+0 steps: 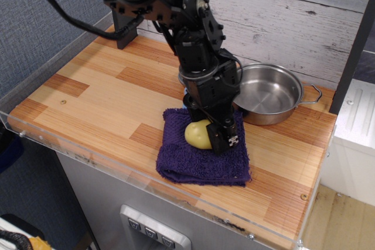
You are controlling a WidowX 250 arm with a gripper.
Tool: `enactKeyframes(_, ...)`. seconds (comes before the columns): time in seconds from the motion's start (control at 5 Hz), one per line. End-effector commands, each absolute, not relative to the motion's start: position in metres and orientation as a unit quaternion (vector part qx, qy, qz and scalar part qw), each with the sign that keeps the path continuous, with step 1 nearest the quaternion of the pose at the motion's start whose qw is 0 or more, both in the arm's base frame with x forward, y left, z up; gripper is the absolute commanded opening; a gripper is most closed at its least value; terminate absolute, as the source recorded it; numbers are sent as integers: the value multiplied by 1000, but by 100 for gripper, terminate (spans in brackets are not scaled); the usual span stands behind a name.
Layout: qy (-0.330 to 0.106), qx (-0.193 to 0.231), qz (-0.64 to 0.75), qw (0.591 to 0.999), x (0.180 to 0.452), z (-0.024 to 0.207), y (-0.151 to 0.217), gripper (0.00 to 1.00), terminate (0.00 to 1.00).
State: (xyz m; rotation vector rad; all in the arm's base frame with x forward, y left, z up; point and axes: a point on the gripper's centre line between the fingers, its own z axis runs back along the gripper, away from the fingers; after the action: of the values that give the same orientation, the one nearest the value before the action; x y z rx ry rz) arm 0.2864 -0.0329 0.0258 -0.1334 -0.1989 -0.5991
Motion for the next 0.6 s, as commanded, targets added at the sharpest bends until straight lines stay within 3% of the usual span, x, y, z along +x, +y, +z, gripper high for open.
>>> enactKeyframes(0.0, -135, -42, -289, 947, 302, 74, -31, 0, 0)
enactKeyframes(0.2, -166, -29, -281, 945, 306, 98, -33, 0, 0)
enactKeyframes(0.4, -172, -25, -301, 938, 304, 102, -49, 0, 0)
